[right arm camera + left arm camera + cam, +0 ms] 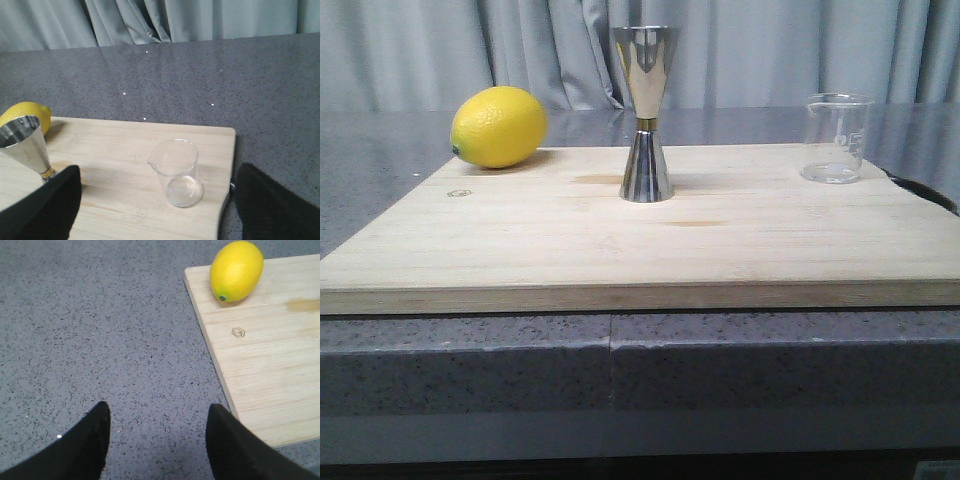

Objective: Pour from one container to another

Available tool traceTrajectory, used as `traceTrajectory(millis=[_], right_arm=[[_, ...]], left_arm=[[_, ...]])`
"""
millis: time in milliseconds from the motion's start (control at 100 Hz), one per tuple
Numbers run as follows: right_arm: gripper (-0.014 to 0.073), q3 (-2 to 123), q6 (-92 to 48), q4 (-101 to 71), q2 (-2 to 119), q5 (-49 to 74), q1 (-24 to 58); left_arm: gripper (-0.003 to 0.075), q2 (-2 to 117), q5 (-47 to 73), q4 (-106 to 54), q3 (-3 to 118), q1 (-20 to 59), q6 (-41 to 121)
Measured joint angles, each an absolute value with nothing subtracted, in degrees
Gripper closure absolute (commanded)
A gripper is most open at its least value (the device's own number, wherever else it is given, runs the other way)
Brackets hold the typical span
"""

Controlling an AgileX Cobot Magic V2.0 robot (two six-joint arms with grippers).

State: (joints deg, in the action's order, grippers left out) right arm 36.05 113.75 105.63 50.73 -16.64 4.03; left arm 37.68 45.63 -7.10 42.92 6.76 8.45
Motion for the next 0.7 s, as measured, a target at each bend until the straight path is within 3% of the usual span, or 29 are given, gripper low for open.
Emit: traceTrajectory(millis=[110,220,330,470,570,700], right_arm=[[0.0057,36.05,113.90,105.63,50.73,-16.48,4.03],[0.0242,36.05,113.90,105.63,50.73,-16.38,4.03],[0.0463,36.05,113.90,105.63,50.73,-16.38,4.03],[0.0647,36.05,113.90,105.63,50.73,-16.38,4.03],[0.0662,36.05,113.90,105.63,50.73,-16.38,4.03],[0.0662,36.05,113.90,105.63,50.73,-16.38,4.03]], left_arm=[[0.0336,37.68,45.54,-7.10,42.92,6.76,8.45],[0.0369,37.68,45.51,-7.10,42.92,6.76,8.45],[0.0484,37.68,45.42,-7.10,42.92,6.76,8.45],[0.0645,37.68,45.42,-7.10,42.92,6.76,8.45],[0.0740,37.68,45.42,-7.10,42.92,6.76,8.45],[0.0741,37.68,45.29,-7.10,42.92,6.76,8.45]])
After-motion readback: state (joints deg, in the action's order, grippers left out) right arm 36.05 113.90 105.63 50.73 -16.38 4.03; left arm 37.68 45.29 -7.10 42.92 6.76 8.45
